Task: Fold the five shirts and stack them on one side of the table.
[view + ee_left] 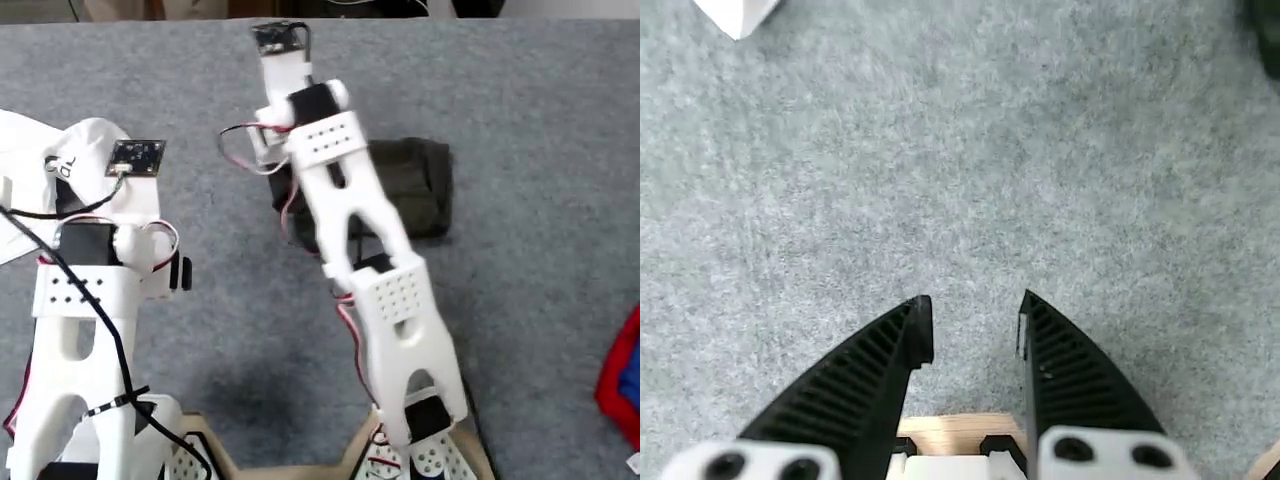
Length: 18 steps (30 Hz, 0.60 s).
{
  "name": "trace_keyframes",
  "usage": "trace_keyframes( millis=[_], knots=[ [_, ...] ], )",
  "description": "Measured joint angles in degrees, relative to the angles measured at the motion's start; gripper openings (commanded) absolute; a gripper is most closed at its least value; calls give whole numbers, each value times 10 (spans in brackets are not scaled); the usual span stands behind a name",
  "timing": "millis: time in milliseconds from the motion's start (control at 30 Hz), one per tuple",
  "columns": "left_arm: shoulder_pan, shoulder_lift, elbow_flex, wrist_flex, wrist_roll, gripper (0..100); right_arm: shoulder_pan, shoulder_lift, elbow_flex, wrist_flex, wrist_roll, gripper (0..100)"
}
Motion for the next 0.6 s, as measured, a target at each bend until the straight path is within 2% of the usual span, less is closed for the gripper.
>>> trace_keyframes(
  millis=[333,600],
  knots=[
    [-11,0,2,0,0,157,236,8,0,89,24,5],
    [-11,0,2,0,0,157,320,8,68,94,55,5]
  ],
)
